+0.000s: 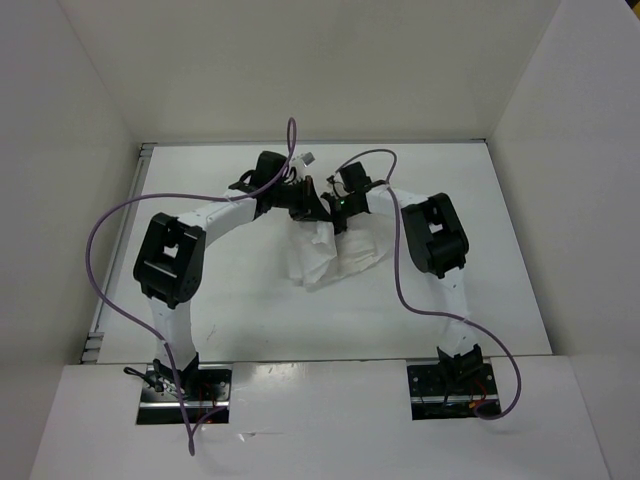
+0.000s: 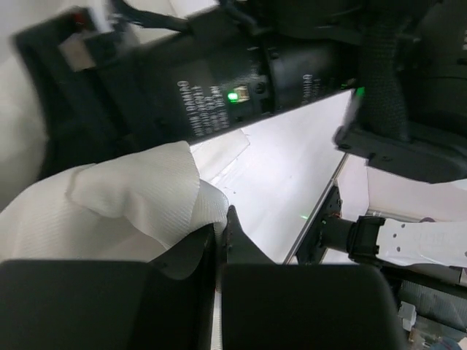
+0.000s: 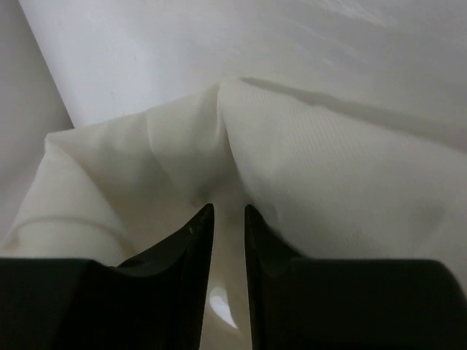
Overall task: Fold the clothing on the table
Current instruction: Fold the skirt
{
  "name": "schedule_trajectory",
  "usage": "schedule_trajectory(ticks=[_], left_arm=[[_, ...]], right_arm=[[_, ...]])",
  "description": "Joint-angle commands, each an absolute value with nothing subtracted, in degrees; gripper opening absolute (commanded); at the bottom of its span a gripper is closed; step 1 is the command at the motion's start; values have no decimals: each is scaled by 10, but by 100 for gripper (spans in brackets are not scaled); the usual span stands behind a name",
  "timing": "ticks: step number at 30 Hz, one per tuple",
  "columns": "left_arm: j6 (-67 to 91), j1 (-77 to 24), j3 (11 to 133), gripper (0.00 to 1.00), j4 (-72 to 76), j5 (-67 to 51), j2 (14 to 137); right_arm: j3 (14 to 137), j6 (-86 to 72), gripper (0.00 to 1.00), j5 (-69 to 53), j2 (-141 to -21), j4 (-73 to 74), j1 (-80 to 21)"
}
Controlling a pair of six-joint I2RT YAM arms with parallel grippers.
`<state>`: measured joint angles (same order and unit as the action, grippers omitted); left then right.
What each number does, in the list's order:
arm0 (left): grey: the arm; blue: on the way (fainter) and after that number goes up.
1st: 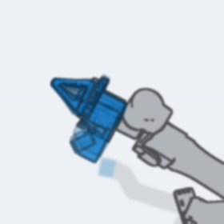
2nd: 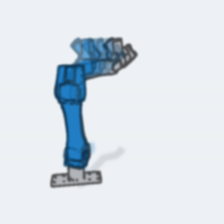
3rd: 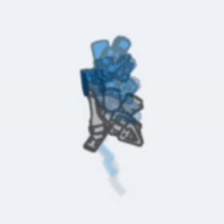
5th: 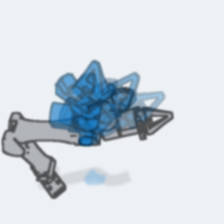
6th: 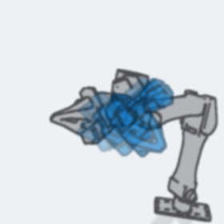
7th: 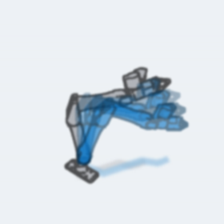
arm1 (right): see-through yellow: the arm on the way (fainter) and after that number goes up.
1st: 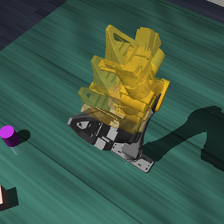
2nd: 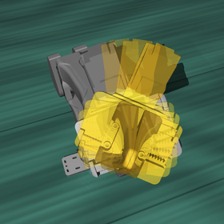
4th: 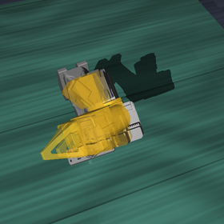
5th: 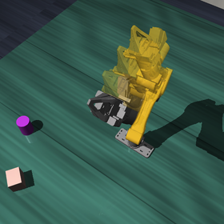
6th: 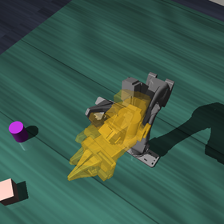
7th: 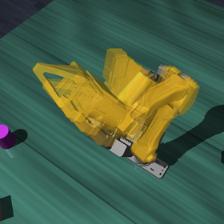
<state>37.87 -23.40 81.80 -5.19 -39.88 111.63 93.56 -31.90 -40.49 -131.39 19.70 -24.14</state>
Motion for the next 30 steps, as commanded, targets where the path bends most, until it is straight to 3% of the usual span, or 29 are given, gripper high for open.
schedule_trajectory(ticks=[1,13,14,15,17,19,21,30], left_arm=[[377,-228,831,0,-24,-401,1112],[371,-210,799,2,-11,-423,1105],[376,-210,799,25,-11,-442,1113],[376,-210,799,39,3,-457,1114],[406,-223,784,57,27,-497,1123],[443,-231,766,66,101,-523,1123],[470,-236,772,73,124,-533,1123],[410,-200,820,74,10,-518,1016]], right_arm=[[924,-308,29,-382,-1213,222,-206],[828,-291,34,-332,-1135,268,-157],[810,-296,35,-326,-1122,260,-157],[803,-296,35,-326,-1116,260,-157],[792,-296,37,-321,-1100,255,-157],[778,-289,39,-331,-1093,255,-157],[760,-282,41,-337,-1087,242,-157],[721,-277,52,-317,-1009,213,-157]])
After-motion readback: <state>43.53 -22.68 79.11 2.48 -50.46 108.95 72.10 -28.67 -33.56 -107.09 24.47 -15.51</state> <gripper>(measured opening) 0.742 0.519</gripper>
